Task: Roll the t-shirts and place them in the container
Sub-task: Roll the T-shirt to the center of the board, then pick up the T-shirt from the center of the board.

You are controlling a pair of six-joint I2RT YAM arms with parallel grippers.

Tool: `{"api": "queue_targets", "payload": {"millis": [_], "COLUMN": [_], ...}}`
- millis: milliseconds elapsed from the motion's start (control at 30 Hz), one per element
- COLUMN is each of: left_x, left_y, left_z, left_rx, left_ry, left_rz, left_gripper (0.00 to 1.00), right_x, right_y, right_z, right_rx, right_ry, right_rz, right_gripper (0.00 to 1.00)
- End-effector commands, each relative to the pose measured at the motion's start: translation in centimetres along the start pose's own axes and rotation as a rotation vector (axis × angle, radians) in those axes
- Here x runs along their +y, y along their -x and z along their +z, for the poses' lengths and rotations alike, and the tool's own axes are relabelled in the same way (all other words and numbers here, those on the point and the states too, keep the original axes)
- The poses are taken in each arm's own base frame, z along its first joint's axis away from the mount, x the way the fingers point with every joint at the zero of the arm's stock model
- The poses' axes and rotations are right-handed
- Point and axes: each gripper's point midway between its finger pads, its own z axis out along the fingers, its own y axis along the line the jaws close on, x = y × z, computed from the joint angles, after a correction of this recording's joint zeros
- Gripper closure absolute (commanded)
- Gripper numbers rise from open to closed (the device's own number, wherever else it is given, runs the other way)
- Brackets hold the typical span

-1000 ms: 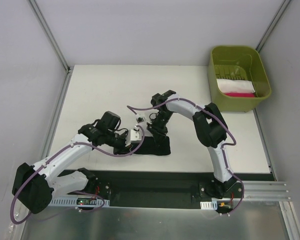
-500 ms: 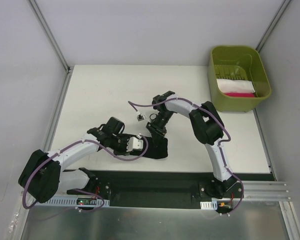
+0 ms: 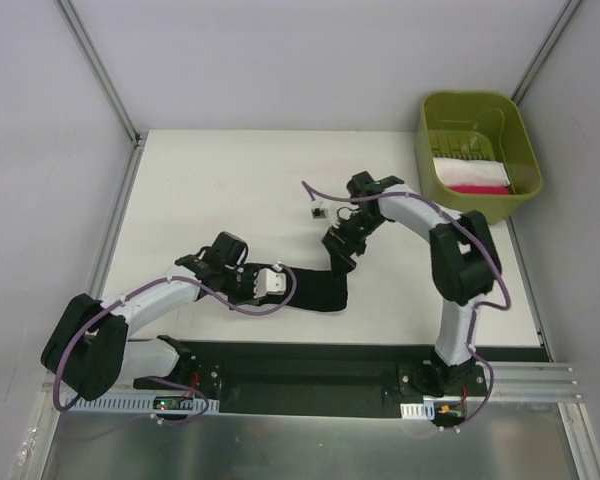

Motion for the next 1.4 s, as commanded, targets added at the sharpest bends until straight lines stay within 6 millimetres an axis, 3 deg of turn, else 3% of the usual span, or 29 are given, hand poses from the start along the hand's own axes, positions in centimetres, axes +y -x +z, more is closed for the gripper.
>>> {"api": "queue_targets", "payload": {"millis": [0, 67, 200, 267, 333, 367, 533, 667, 900, 1033, 1133, 1367], "left_x": [1.0, 0.8, 0.8, 1.1, 1.4, 1.6, 1.6, 1.3, 0.4, 0.4, 0.4, 0.5], "left_y": [2.7, 3.8, 5.0, 5.2, 4.9, 4.9, 2.7, 1.9, 1.0, 1.0, 1.1, 1.0], "left_z": [-2.4, -3.5, -5.8, -7.2, -8.5, -9.3, -11.3, -11.9, -12.2, -12.5, -12.7, -13.0], "left_rx": [-0.098, -0.128, -0.141, -0.157, -0.159, -0.173, -0.16, -0.167, -0.178, -0.184, -0.192, -0.196], "left_ry": [0.054, 0.06, 0.114, 0.16, 0.197, 0.224, 0.298, 0.327, 0.325, 0.336, 0.339, 0.345], "left_rz": [-0.042, -0.064, -0.127, -0.155, -0.225, -0.241, -0.363, -0.395, -0.456, -0.455, -0.459, -0.473], "left_gripper": [1.0, 1.0, 1.0, 1.0, 1.0, 1.0, 1.0, 1.0, 1.0, 1.0, 1.0, 1.0], "right_x": [-1.0, -0.2, 2.5, 2.8, 2.8, 2.8, 2.8, 2.4, 5.4, 4.9, 5.6, 4.4], "right_y": [4.1, 5.6, 4.9, 4.7, 4.1, 5.2, 6.7, 7.2, 7.2, 6.5, 5.9, 7.0], "right_z": [-6.0, -6.6, -4.3, -3.2, -1.2, -1.3, 0.6, 1.8, 4.0, 5.9, 6.1, 5.8], "right_rx": [-0.202, -0.247, -0.132, -0.086, -0.017, -0.022, 0.003, 0.024, 0.026, 0.123, 0.14, 0.123], "right_ry": [-0.299, -0.287, -0.24, -0.211, -0.145, -0.139, -0.084, -0.065, 0.058, 0.049, 0.102, 0.03], "right_rz": [-0.168, -0.121, -0.278, -0.322, -0.301, -0.323, -0.372, -0.371, -0.276, -0.2, -0.205, -0.249], "right_gripper": [0.04, 0.04, 0.04, 0.04, 0.04, 0.04, 0.04, 0.04, 0.04, 0.04, 0.04, 0.04]}}
